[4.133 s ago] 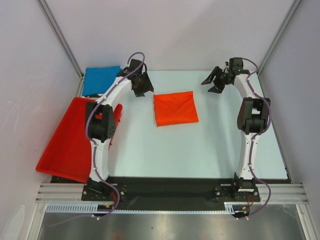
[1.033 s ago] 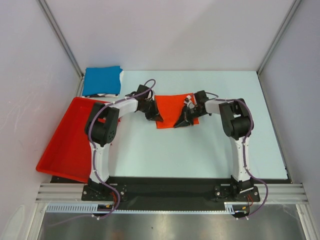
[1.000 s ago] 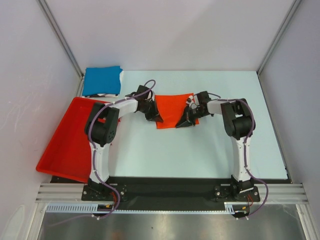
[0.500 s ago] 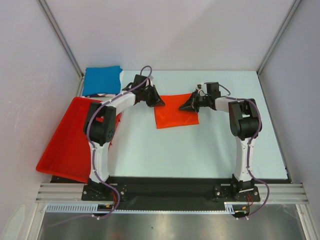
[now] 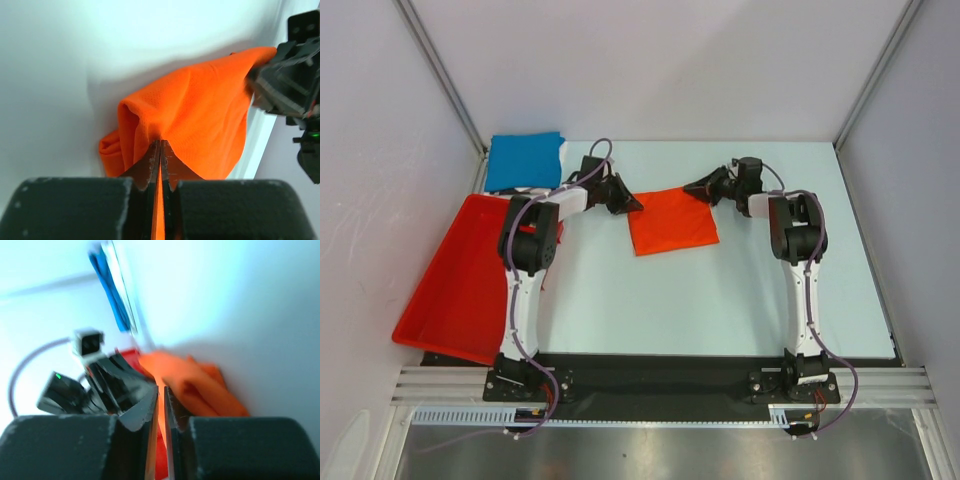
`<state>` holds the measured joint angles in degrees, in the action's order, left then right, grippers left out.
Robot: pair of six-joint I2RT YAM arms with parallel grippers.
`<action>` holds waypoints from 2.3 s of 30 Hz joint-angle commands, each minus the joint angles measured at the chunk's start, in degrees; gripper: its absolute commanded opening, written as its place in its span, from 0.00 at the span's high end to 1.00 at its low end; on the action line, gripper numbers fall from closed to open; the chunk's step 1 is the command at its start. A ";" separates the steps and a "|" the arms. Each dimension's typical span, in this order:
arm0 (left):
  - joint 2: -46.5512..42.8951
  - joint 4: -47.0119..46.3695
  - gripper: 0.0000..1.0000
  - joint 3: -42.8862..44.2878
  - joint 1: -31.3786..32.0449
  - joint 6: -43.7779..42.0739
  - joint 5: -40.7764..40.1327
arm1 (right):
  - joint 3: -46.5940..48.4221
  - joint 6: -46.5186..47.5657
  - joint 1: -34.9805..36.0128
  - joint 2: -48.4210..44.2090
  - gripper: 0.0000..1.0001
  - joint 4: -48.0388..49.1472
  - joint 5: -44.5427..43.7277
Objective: Fold and stack the t-shirts
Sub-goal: Fold the tshirt
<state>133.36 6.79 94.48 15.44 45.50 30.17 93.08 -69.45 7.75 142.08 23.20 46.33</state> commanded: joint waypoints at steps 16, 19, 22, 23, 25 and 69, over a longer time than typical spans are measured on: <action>4.54 2.44 0.90 8.70 -2.78 0.29 1.03 | 11.95 -8.51 -4.06 7.77 0.79 -12.92 -13.98; 4.71 2.70 0.85 10.46 -4.18 1.52 0.77 | 11.69 -7.28 -5.28 7.77 0.80 -13.79 -13.90; 6.99 4.02 0.82 13.80 -5.77 2.84 1.29 | 14.49 -2.37 -6.77 7.42 0.79 -19.32 -13.54; 7.78 4.11 0.82 14.76 -6.03 3.80 1.47 | 17.28 -0.53 -7.13 7.33 0.78 -21.07 -13.37; 8.14 3.59 0.82 14.86 -6.48 5.04 1.38 | 20.72 4.74 -7.31 7.60 0.78 -27.75 -12.40; -0.39 21.33 0.26 9.22 4.16 -12.45 -19.80 | -15.38 49.15 -7.04 -42.59 0.32 -56.51 -11.43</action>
<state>129.84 27.18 101.27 19.70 32.99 13.06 78.22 -20.88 0.69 102.69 -35.77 33.19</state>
